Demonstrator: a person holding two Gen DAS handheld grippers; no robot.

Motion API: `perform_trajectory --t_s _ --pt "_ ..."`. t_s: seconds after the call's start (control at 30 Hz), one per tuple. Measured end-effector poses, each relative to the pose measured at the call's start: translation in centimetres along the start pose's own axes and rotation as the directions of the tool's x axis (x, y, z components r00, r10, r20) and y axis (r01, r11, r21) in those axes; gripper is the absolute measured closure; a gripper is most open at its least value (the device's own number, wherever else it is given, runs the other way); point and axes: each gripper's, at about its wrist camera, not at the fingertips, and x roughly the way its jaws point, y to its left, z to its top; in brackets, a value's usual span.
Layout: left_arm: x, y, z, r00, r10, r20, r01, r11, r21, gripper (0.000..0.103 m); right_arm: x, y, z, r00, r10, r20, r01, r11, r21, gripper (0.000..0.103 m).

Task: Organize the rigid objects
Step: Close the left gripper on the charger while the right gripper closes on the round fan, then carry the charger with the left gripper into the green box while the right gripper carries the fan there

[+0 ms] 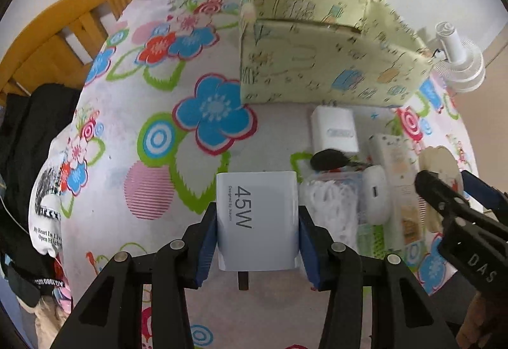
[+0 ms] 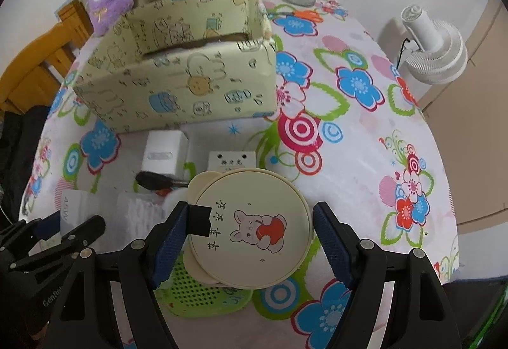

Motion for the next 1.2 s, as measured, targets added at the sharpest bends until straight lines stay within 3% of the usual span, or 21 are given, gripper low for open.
perform_trajectory --t_s 0.57,1.2 --pt "-5.4 -1.8 2.4 0.992 -0.056 0.109 0.05 0.997 0.056 0.055 -5.2 1.0 1.0 0.994 0.034 0.101 -0.038 0.999 0.034 0.023" --pt "-7.2 -2.2 5.9 0.989 -0.017 0.15 0.018 1.0 -0.004 0.055 -6.3 0.9 5.7 0.989 0.081 0.126 -0.076 0.996 -0.044 0.023"
